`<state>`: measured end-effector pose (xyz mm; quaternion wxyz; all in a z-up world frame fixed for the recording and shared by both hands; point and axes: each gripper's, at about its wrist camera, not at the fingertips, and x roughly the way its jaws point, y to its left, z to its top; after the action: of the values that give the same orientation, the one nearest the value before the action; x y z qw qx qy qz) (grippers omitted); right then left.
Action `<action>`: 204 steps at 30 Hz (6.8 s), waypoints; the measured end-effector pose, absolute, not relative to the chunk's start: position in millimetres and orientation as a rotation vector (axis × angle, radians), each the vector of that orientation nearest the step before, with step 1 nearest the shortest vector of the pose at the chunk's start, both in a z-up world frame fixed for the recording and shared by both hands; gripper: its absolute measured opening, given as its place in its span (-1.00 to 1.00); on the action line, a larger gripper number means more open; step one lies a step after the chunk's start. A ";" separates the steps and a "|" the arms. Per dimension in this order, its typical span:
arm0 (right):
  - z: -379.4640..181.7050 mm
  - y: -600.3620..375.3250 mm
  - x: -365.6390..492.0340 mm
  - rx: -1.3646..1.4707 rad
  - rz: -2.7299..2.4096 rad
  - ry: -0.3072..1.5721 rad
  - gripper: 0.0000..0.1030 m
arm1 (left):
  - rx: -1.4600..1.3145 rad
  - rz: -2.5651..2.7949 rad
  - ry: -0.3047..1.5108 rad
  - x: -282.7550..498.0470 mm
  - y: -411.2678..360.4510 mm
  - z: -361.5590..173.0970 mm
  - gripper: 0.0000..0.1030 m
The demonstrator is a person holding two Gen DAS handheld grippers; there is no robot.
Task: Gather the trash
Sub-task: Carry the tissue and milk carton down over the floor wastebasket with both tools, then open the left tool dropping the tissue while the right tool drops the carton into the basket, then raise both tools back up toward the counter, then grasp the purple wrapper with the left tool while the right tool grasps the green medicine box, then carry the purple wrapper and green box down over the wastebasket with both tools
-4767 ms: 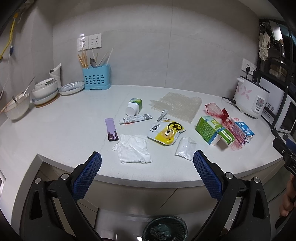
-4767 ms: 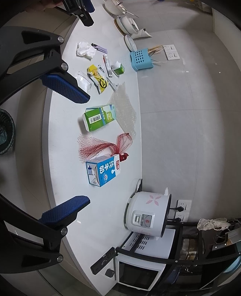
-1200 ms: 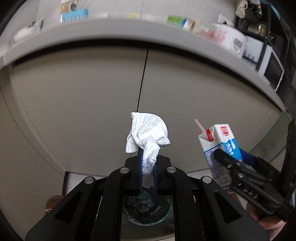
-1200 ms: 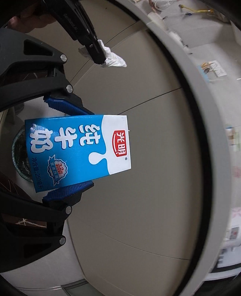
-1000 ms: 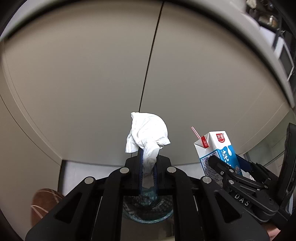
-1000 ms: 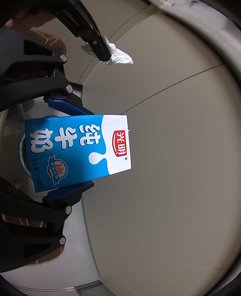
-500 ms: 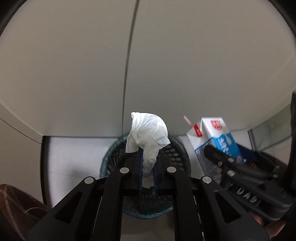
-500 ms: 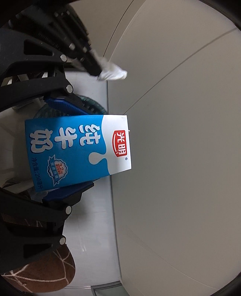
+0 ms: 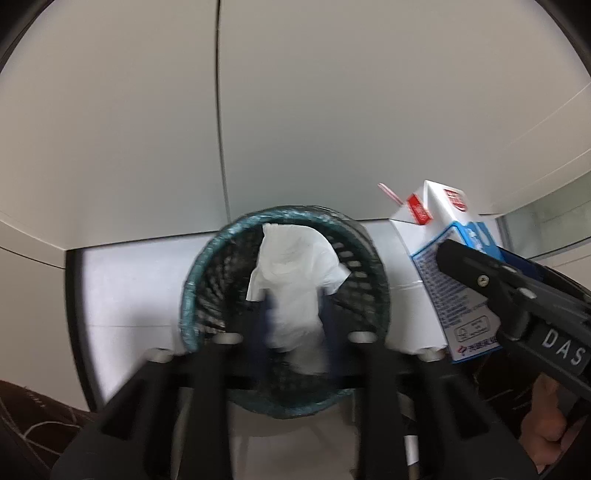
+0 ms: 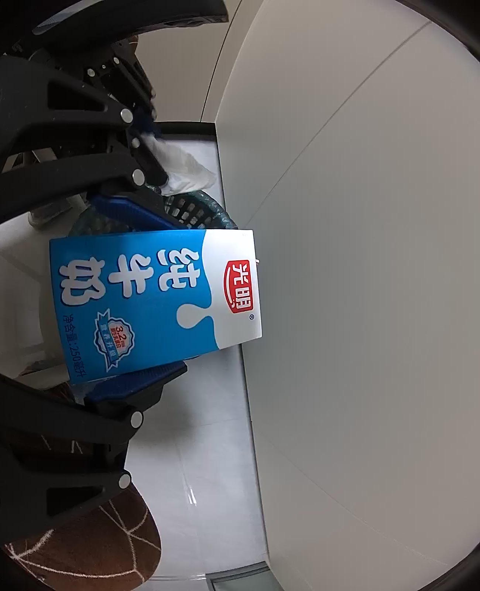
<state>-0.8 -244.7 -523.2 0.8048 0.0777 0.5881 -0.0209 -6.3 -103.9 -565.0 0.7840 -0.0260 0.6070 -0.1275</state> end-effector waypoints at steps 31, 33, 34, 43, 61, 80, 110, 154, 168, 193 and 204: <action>-549.7 -251.3 17.2 0.140 0.068 1.315 0.39 | -0.067 -0.014 1.250 7.2 -51.7 -538.6 0.88; -550.3 -250.8 17.2 0.142 0.067 1.316 0.47 | -0.068 -0.008 1.249 7.4 -50.2 -537.4 0.89; -550.7 -250.7 17.2 0.140 0.062 1.312 0.49 | -0.067 -0.003 1.248 7.0 -49.7 -536.7 0.89; -525.8 -254.5 10.5 0.107 0.001 1.227 0.75 | -0.040 -0.021 1.228 4.0 -48.3 -521.6 0.89; -344.7 -261.3 -24.9 0.044 0.021 0.894 0.80 | -0.118 0.001 1.049 -30.6 -13.5 -364.7 0.88; -135.9 -244.3 -35.8 -0.038 0.121 0.601 0.80 | -0.087 0.073 0.772 -39.1 -2.6 -155.4 0.88; -56.2 -227.5 186.0 -0.058 0.131 0.774 0.72 | -0.128 0.239 0.887 176.5 76.0 -72.1 0.87; -75.2 -218.5 229.7 -0.065 0.090 0.835 -0.10 | -0.101 0.252 0.963 215.8 83.2 -83.1 -0.70; -47.5 -226.2 195.6 -0.028 0.064 0.747 -0.10 | -0.061 0.180 0.844 171.5 57.4 -45.5 -0.70; -16.0 -224.0 65.2 -0.010 0.075 0.589 -0.10 | -0.110 0.014 0.664 36.1 5.8 -31.9 -0.70; -28.0 -221.8 -18.2 -0.039 0.102 0.514 -0.10 | -0.128 -0.077 0.604 -49.4 -25.9 -43.2 -0.70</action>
<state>-18.2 -221.8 -28.0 0.9656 -0.0195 0.2543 0.0504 -49.4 -25.9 -43.2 0.9519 -0.0631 0.2974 -0.0379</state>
